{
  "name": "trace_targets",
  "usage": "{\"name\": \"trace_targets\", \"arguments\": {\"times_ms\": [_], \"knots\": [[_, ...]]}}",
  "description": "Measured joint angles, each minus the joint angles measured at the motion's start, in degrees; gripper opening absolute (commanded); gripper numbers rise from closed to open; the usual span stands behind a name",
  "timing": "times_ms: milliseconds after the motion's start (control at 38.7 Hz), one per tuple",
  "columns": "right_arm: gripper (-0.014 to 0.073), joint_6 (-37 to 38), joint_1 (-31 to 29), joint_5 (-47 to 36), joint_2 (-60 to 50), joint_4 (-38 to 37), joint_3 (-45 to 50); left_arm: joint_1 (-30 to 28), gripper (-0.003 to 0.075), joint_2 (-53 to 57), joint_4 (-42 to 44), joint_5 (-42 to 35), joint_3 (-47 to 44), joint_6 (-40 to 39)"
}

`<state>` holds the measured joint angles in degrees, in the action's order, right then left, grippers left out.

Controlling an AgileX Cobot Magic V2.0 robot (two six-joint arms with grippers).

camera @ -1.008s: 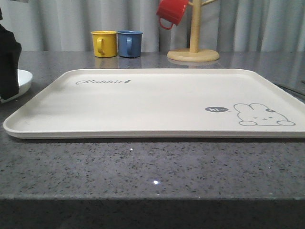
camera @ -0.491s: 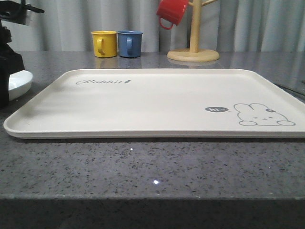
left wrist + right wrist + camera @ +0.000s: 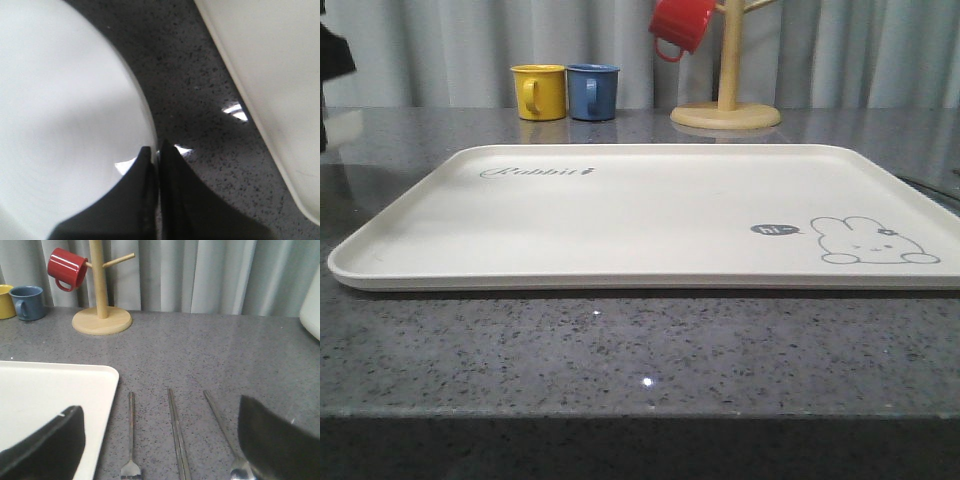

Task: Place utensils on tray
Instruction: 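Reach the left gripper to the white plate's rim and grasp it, then lift the white plate with the left gripper onto the tray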

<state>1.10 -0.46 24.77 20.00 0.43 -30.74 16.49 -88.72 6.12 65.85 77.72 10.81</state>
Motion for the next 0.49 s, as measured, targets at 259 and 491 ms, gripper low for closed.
{"name": "trace_targets", "arguments": {"times_ms": [259,491], "knots": [[0.0642,0.0,0.0,0.0,0.0,0.0,0.0,6.3,-0.0018,1.0,6.5,5.1,9.4,-1.6],[0.0642,0.0,0.0,0.0,0.0,0.0,0.0,18.6,-0.0018,0.6,6.6,5.4,13.0,-6.2]]}}
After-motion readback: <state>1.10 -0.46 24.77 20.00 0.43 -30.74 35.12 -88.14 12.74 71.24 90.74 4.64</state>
